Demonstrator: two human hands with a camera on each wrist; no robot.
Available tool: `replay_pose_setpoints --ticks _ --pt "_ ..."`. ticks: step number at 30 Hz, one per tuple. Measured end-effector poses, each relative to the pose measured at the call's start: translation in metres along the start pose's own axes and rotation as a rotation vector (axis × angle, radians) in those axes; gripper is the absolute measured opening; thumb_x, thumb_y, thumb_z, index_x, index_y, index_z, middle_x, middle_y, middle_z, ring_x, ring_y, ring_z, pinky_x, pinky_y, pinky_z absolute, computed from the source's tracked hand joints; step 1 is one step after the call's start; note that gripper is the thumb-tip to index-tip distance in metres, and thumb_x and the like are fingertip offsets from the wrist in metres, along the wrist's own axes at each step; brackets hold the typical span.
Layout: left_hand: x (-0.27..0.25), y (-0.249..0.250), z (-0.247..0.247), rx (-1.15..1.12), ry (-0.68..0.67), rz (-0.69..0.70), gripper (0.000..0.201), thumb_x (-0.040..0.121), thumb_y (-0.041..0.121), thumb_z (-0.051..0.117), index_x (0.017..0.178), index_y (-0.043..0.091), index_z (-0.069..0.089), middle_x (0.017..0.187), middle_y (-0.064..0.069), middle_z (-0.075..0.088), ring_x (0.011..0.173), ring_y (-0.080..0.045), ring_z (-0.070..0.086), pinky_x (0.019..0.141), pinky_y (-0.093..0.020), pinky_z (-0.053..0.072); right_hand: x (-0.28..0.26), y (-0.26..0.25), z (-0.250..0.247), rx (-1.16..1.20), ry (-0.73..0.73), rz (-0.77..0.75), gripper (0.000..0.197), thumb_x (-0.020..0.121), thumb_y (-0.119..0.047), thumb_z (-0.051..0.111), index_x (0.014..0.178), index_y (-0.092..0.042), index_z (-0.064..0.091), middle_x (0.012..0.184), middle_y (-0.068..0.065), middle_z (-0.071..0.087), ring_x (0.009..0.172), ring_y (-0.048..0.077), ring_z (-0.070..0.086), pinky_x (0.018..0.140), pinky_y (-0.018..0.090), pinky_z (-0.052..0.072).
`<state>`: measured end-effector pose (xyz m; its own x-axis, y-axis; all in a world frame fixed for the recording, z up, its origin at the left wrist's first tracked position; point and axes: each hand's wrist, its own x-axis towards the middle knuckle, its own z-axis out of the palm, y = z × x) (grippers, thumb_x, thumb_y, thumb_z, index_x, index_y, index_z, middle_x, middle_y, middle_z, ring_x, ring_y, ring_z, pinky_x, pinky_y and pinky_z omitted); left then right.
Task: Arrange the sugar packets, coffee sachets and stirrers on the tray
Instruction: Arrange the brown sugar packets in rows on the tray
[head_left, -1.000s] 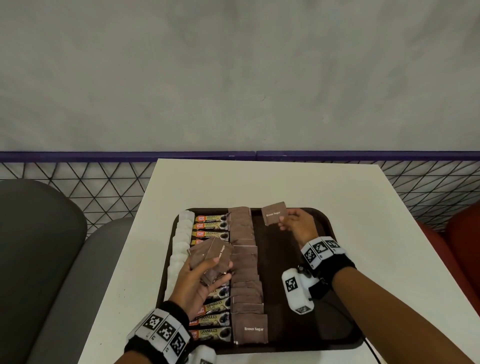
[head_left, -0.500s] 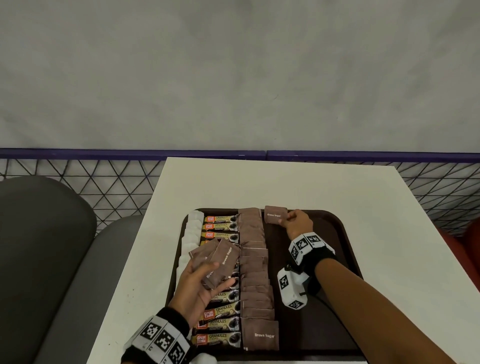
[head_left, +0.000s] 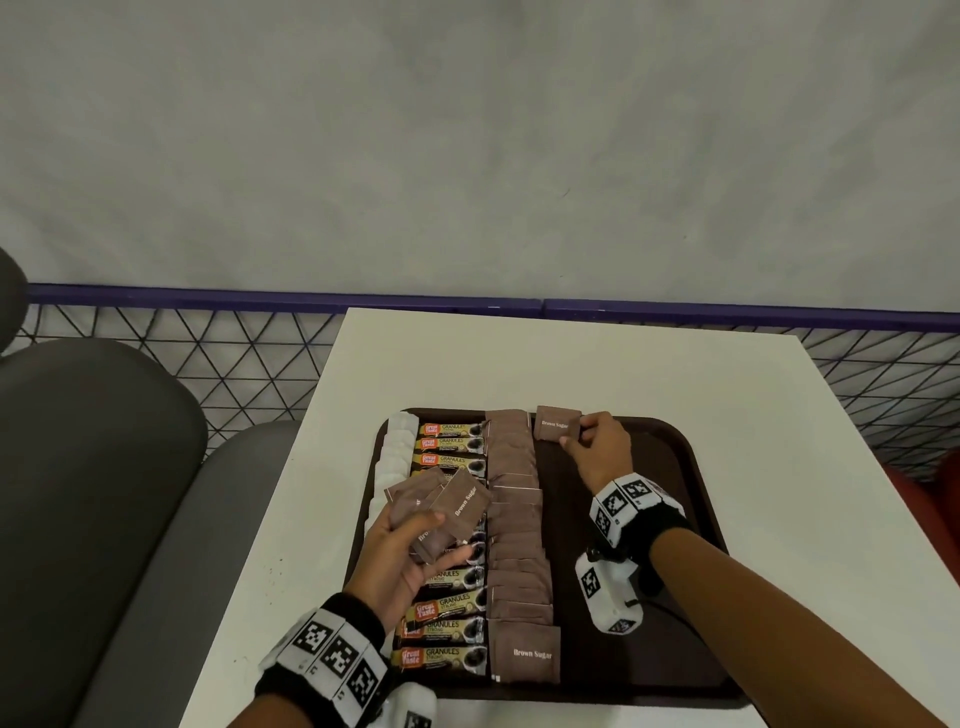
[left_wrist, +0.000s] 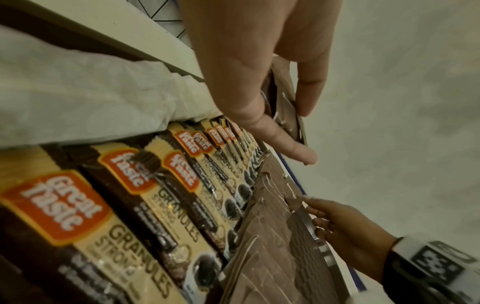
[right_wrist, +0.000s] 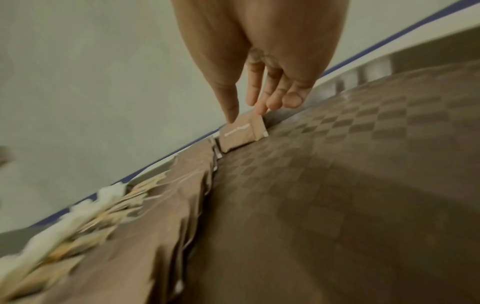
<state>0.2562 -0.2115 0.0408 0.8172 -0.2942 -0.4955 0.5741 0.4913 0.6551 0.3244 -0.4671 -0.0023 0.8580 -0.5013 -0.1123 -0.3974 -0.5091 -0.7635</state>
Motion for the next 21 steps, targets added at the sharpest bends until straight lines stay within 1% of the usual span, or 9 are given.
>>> replay_pose_setpoints --ticks 3,5,6,10,13,14,16,18,21 --pt "-0.003 -0.001 0.003 0.056 0.01 0.016 0.04 0.085 -0.004 0.056 0.118 0.018 0.059 0.112 -0.012 0.069 0.094 -0.028 0.069 0.061 -0.037 0.059 -0.026 -0.011 -0.004 0.087 -0.092 -0.135 0.012 0.082 -0.011 0.065 0.092 -0.012 0.057 0.093 0.007 0.059 0.087 0.019 0.057 0.08 0.023 0.047" --pt "-0.006 -0.002 0.007 0.1 0.02 0.032 0.038 0.084 -0.001 0.059 0.116 0.019 0.059 0.108 -0.009 0.071 0.091 -0.024 0.07 0.061 -0.036 0.06 -0.048 -0.022 -0.009 0.161 -0.232 -0.181 0.006 0.086 -0.013 0.061 0.092 -0.013 0.059 0.09 -0.001 0.058 0.082 0.008 0.055 0.071 0.005 0.042" --pt "-0.008 -0.003 0.008 0.114 0.019 0.039 0.038 0.083 0.0 0.059 0.115 0.02 0.06 0.107 -0.009 0.071 0.089 -0.023 0.07 0.06 -0.035 0.059 -0.057 -0.026 -0.01 0.19 -0.312 -0.192 0.007 0.088 -0.015 0.059 0.095 -0.012 0.061 0.093 -0.003 0.06 0.083 0.005 0.054 0.071 0.002 0.042" --pt "-0.014 -0.005 0.014 0.13 0.014 0.04 0.04 0.082 0.0 0.061 0.116 0.019 0.059 0.113 -0.01 0.068 0.088 -0.024 0.07 0.056 -0.033 0.059 -0.081 -0.037 -0.012 0.238 -0.56 -0.168 0.029 0.092 -0.024 0.053 0.116 -0.009 0.06 0.112 0.003 0.064 0.098 0.006 0.057 0.079 0.008 0.043" --pt "-0.018 -0.006 0.017 0.155 0.007 0.027 0.041 0.081 0.0 0.063 0.118 0.017 0.057 0.118 -0.011 0.065 0.088 -0.025 0.07 0.055 -0.032 0.058 -0.091 -0.04 -0.013 0.316 -0.697 -0.082 0.033 0.092 -0.015 0.053 0.124 -0.008 0.053 0.095 -0.005 0.061 0.084 -0.001 0.055 0.064 0.001 0.042" --pt "-0.019 -0.007 0.018 0.164 0.007 0.025 0.043 0.08 0.0 0.063 0.119 0.016 0.057 0.12 -0.011 0.064 0.089 -0.026 0.07 0.056 -0.033 0.058 -0.092 -0.039 -0.013 0.343 -0.728 -0.062 0.034 0.09 -0.011 0.055 0.124 -0.007 0.053 0.091 -0.004 0.061 0.082 0.001 0.056 0.065 0.003 0.043" --pt "-0.02 -0.007 0.017 0.17 0.012 0.023 0.043 0.081 0.0 0.063 0.121 0.015 0.056 0.12 -0.012 0.064 0.091 -0.027 0.069 0.058 -0.034 0.059 -0.093 -0.036 -0.015 0.354 -0.763 -0.06 0.023 0.087 -0.007 0.059 0.109 -0.004 0.062 0.087 0.002 0.062 0.079 0.009 0.058 0.069 0.012 0.046" --pt "-0.02 -0.007 0.016 0.155 0.017 0.024 0.041 0.083 -0.001 0.061 0.121 0.015 0.056 0.119 -0.013 0.064 0.094 -0.028 0.068 0.059 -0.035 0.059 -0.091 -0.035 -0.019 0.351 -0.76 -0.054 0.007 0.084 -0.005 0.062 0.088 -0.011 0.064 0.082 0.001 0.062 0.07 0.006 0.056 0.059 0.013 0.043" --pt "-0.02 -0.004 0.012 0.113 0.018 0.022 0.038 0.087 -0.003 0.054 0.121 0.013 0.057 0.117 -0.014 0.064 0.092 -0.028 0.067 0.058 -0.035 0.058 -0.08 -0.031 -0.028 0.368 -0.639 -0.012 0.006 0.084 -0.008 0.063 0.085 -0.014 0.062 0.08 -0.003 0.061 0.067 0.005 0.053 0.057 0.015 0.041"
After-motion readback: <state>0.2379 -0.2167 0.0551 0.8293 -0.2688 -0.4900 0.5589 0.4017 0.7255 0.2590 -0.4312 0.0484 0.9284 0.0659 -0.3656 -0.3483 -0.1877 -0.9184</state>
